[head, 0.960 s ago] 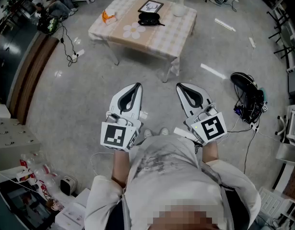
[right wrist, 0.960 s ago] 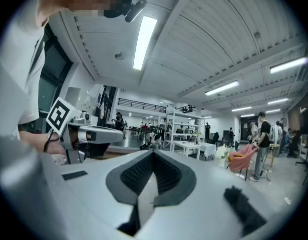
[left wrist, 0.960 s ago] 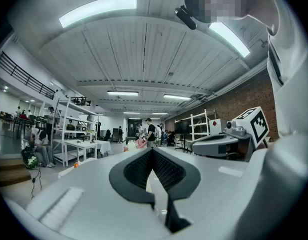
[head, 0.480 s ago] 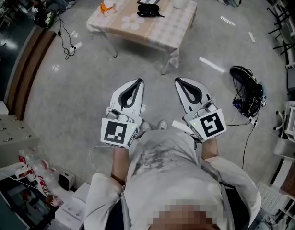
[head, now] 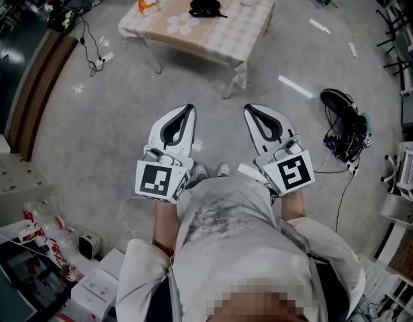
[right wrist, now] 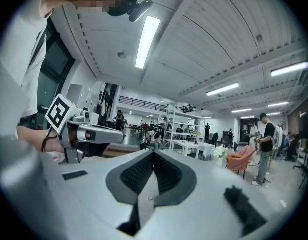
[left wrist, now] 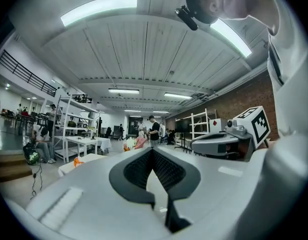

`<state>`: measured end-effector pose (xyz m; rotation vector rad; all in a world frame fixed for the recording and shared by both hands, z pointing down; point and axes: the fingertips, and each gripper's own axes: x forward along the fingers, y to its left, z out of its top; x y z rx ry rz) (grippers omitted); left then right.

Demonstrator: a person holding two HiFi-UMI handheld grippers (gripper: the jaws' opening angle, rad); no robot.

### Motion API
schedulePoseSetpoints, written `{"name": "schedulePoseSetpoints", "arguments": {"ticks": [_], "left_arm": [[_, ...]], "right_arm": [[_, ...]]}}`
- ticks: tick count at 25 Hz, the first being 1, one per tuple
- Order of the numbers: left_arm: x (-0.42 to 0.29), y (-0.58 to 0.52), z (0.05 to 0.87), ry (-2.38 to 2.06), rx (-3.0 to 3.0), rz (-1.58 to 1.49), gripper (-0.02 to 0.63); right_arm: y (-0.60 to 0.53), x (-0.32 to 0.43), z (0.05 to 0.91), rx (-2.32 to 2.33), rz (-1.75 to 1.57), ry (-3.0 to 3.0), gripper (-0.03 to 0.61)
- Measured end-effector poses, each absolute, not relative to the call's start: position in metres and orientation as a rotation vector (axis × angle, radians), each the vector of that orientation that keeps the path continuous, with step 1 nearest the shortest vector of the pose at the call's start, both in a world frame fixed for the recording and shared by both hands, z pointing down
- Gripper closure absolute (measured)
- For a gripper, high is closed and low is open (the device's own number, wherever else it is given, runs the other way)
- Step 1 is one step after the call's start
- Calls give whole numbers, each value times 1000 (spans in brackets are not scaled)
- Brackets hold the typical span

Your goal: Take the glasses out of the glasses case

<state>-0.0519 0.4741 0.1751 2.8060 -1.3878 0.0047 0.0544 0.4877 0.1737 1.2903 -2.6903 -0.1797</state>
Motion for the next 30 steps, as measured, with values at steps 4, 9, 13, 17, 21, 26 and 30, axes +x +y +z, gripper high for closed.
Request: {"name": "schedulePoseSetpoints", "arguments": {"ticks": [4, 9, 13, 17, 21, 26, 30], "left_arm": [[-46, 480, 174, -1409, 2794, 10, 604], [-44, 479, 174, -1436, 2785, 28, 604], [-45, 470, 176, -1440, 2778, 35, 604], [-50, 456, 178, -1428, 2785, 33, 604], [-56, 436, 182, -1415, 2785, 40, 604], [-65, 409, 181, -1399, 2800, 21, 604], [-72, 390, 181, -1375, 2815, 22, 604]], "right_arm": [[492, 57, 172, 1253, -183, -2713, 561], [489, 59, 173, 1239, -164, -2731, 561], [477, 57, 176, 1243, -155, -2721, 561], [463, 49, 179, 1251, -142, -2714, 561], [444, 45, 181, 1265, -135, -2701, 561], [419, 35, 182, 1289, -117, -2671, 561], [401, 25, 183, 1302, -109, -2659, 561]]}}
